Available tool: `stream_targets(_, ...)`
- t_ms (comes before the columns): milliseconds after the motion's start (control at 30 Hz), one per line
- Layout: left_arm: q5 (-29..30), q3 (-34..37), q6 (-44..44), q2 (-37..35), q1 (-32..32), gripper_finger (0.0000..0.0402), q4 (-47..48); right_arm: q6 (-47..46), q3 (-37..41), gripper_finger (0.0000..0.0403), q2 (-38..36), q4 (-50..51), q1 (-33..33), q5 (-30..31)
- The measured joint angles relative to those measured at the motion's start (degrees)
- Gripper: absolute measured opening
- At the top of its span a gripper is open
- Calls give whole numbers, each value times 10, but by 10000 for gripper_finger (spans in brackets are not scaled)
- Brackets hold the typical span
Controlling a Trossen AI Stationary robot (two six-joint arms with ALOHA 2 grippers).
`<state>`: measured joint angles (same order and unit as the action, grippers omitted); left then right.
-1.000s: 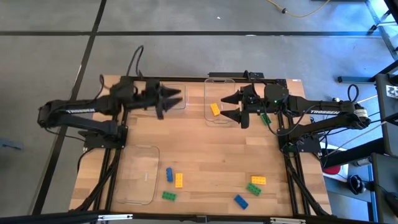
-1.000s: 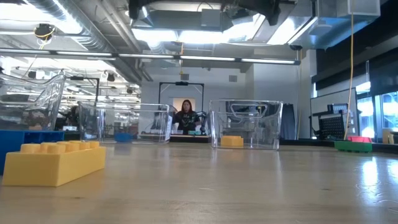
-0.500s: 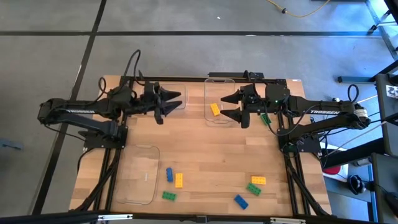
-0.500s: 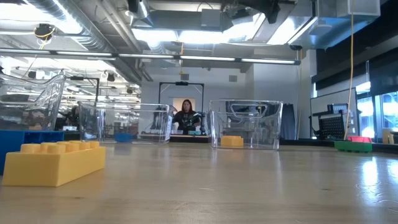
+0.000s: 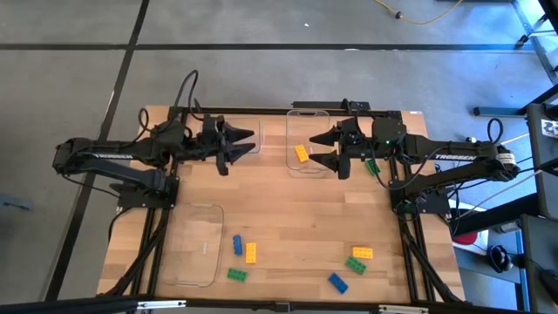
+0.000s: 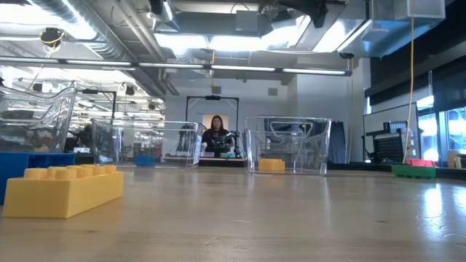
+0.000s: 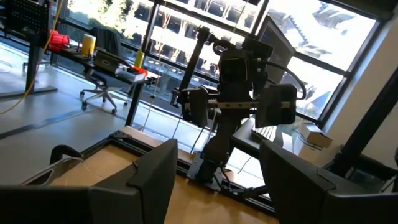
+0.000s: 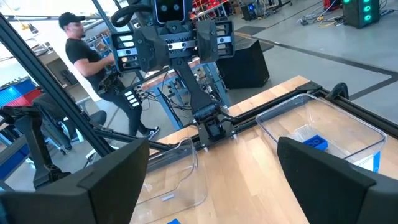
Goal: Sort & place blocks by color
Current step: Put the bottom right blue game piece into the top left transparent bin
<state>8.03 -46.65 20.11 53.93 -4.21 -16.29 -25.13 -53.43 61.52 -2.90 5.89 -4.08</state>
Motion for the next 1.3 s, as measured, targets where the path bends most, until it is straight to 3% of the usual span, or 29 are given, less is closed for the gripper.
stream_targets(133,-3,0,-23,0,0,219,3,-2,0,356,0,0,0,0)
stream_targets(300,-51,0,-68,0,0,219,4,-1,0,356,0,0,0,-7)
stream_targets(633,-56,0,-117,0,0,219,4,-4,0,356,0,-3,0,-18)
stream_targets(867,-55,0,-117,0,0,219,4,-110,-3,356,0,13,-15,-105)
stream_targets(967,-45,0,-116,0,0,219,4,-150,-43,356,6,128,-64,-108)
stream_targets(1167,-43,0,-116,0,0,219,4,-222,-182,356,79,468,-224,-66)
stream_targets(1300,-43,0,-117,0,0,219,4,-342,-215,356,143,555,-322,-63)
